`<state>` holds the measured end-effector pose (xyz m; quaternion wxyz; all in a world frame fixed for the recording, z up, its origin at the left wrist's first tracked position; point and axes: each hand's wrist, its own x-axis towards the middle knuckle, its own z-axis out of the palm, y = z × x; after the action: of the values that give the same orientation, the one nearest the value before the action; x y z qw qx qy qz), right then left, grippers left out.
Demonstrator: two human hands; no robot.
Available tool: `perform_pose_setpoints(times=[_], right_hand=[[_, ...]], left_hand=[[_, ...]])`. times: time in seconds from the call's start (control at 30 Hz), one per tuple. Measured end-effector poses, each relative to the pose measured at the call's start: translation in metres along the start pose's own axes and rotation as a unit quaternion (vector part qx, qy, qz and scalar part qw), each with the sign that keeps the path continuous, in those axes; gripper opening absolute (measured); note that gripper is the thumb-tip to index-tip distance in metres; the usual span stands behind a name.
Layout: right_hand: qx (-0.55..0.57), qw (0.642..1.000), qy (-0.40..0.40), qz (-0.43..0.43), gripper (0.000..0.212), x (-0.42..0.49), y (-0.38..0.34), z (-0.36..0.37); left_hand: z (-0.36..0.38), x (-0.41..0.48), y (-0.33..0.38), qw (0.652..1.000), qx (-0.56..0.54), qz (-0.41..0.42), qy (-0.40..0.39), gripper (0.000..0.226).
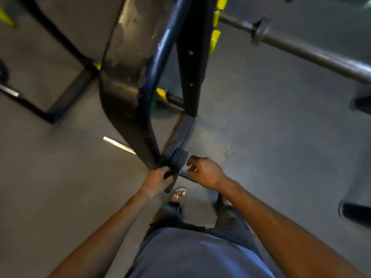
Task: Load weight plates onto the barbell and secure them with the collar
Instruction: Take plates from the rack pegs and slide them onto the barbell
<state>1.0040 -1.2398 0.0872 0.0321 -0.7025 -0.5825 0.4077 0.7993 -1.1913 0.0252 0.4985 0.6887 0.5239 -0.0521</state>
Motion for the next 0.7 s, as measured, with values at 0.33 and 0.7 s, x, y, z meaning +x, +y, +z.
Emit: perform_pose_setpoints(times=[0.33,0.7], right_hand=[[-0.108,0.974,-0.102,-0.168,0.033,0.058,0.060,-0.014],[-0.144,0.961,-0.092,-0.218,0.058,0.129,0.105,0.027]], left_hand=[[0.092,-0.028,0.010,0.969,-0.094,-0.140,0.180,0.038],[0.165,0.007,-0.015,0.912,-0.175,-0.220,0.299,0.072]])
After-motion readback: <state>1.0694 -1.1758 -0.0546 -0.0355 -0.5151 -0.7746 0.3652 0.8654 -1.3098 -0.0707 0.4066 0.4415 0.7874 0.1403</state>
